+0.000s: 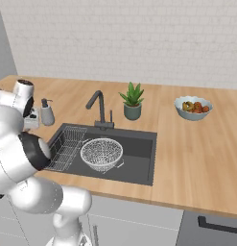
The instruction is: Put the colander in the sink, put the apple in the colander, and turn on the sink faucet and pour water over the colander.
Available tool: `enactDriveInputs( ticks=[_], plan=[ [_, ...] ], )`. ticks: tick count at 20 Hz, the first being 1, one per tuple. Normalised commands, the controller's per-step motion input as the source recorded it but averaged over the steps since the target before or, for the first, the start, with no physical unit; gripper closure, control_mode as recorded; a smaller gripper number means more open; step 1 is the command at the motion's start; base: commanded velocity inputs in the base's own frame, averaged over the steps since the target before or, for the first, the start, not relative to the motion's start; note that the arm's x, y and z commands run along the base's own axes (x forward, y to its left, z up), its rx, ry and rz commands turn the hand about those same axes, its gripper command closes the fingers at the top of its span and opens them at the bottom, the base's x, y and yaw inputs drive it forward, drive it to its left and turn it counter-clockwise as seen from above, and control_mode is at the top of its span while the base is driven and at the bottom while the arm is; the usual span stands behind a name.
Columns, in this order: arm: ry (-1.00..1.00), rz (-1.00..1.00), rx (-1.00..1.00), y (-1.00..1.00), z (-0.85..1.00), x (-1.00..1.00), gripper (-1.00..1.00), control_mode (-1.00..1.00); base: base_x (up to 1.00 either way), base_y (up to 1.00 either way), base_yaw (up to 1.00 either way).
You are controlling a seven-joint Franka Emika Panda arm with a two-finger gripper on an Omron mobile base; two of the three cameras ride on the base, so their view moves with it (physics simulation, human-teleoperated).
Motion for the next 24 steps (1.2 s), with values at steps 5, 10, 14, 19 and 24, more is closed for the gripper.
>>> enactDriveInputs(
  ticks=[5, 10, 14, 19, 24],
  plan=[
    [0.0, -0.4, -0.36, 0.65, -0.01, -0.04, -1.0, -1.0, 0.0, 0.0, 0.0],
    [0.16, -0.36, -0.2, 0.49, -0.11, 0.01, -1.0, -1.0, 0.0, 0.0, 0.0],
    [0.25, -0.22, -0.02, 0.25, -0.05, 0.08, -1.0, -1.0, 0.0, 0.0, 0.0],
    [0.12, -0.09, 0.0, 0.26, -0.17, 0.0, -1.0, -1.0, 0.0, 0.0, 0.0],
    [-0.05, -0.2, -0.19, 0.3, -0.26, 0.0, -1.0, -1.0, 0.0, 0.0, 0.0]
  ],
)
